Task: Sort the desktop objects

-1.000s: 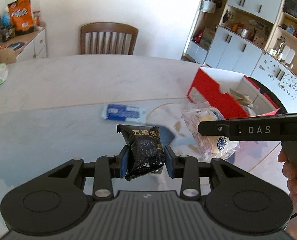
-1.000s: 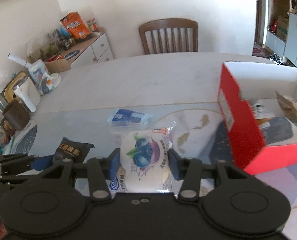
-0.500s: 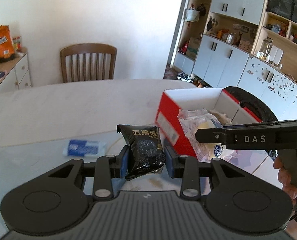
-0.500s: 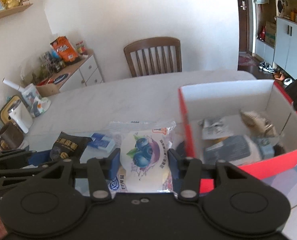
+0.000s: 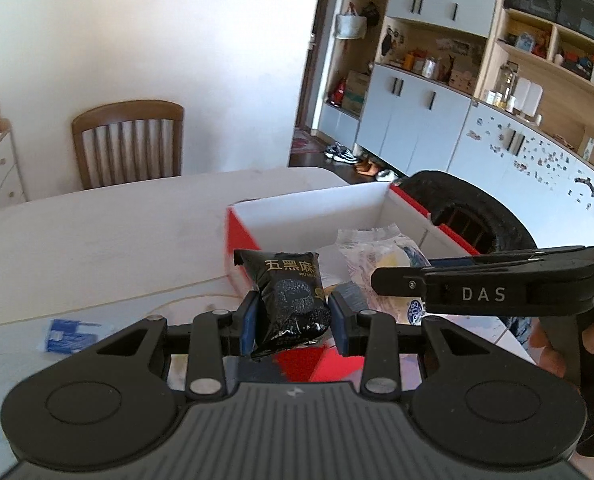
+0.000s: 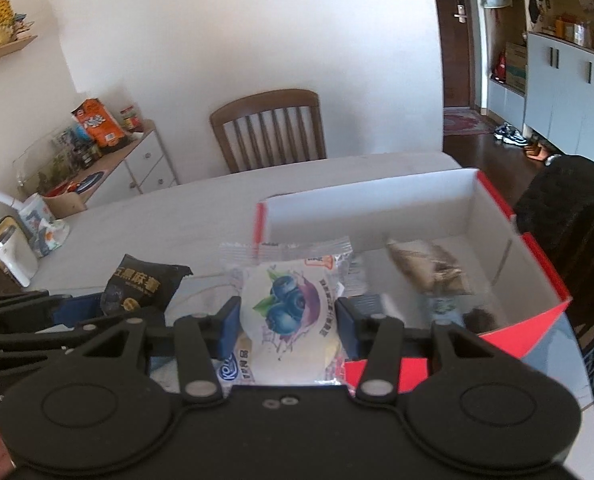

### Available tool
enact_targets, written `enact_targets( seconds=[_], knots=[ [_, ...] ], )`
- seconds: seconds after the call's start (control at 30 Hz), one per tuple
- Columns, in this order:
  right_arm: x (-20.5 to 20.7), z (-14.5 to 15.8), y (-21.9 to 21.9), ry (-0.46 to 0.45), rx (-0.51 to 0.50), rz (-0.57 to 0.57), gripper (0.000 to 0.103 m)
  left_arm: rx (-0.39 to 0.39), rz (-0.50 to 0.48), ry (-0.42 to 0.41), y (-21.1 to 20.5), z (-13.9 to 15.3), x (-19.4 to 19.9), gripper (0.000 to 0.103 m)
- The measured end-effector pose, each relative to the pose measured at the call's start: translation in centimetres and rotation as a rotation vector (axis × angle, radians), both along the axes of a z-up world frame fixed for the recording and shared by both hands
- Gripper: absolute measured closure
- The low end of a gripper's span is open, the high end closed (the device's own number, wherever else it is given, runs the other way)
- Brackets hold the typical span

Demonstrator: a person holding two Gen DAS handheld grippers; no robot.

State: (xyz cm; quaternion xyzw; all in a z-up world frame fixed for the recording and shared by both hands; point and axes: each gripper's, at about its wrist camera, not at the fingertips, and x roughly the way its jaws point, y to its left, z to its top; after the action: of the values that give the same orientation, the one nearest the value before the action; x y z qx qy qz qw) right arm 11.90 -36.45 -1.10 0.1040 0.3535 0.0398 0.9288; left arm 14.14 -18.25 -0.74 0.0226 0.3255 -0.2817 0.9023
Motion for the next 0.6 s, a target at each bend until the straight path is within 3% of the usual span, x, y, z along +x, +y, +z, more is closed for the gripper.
enact_targets(
  seconds=[0.27,0.6],
  knots=[
    [0.9,-0.6,-4.1,0.02,-0.026,-0.048,0.054,0.033,-0.046,0.0,-5.4,-0.6,2.1,0.068],
    [2.8,-2.6,-6.8,0.061,-0.063,-0.087,0.054,0.073,-0.081,0.022,-8.8,-2.1,6.5,0.068]
  ],
)
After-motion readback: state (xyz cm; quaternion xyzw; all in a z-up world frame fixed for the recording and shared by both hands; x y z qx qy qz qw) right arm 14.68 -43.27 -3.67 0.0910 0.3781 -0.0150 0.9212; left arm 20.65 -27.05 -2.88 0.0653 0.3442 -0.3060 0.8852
